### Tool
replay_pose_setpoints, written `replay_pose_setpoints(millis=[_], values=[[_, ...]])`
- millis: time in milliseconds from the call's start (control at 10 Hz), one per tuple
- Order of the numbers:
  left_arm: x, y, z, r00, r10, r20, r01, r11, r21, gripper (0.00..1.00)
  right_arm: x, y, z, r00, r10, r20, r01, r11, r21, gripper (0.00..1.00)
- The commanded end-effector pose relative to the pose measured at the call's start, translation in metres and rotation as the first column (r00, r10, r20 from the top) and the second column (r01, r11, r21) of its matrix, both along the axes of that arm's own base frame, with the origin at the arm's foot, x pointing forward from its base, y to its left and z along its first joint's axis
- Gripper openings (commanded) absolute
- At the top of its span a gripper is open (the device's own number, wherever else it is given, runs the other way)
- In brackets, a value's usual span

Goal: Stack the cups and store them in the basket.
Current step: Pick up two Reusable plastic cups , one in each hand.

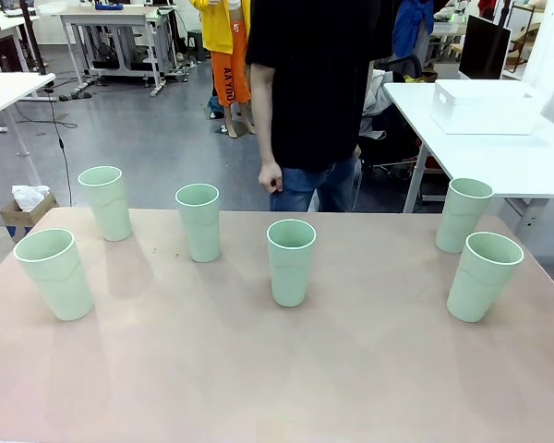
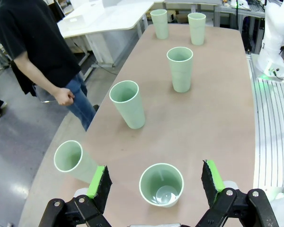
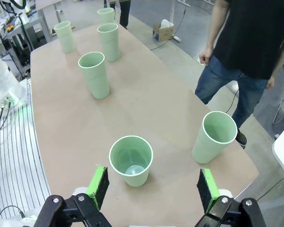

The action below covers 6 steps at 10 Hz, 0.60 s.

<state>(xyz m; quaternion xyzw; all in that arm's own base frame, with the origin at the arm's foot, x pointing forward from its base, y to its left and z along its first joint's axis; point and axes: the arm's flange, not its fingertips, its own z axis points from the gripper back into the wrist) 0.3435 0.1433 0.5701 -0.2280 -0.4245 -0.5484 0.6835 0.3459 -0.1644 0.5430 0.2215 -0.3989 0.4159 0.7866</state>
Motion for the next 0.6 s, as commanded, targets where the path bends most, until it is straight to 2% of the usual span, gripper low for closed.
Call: replay_pose_setpoints(millis=[0,500], values=[[0.0004,-0.0002,0.0018,1.0,-0.011,0.018,0.011,1.0,-0.016,1.0,0.0022,-0.0009,0.001,1.0,0.01,0.026,-0.01,1.0,0.019,1.0],[0.0004,-0.0002,0.0018,1.0,-0.011,0.018,0.011,1.0,-0.016,1.0,0.0022,-0.0009,0.001,1.0,0.01,0.026,-0.01,1.0,0.019,1.0]])
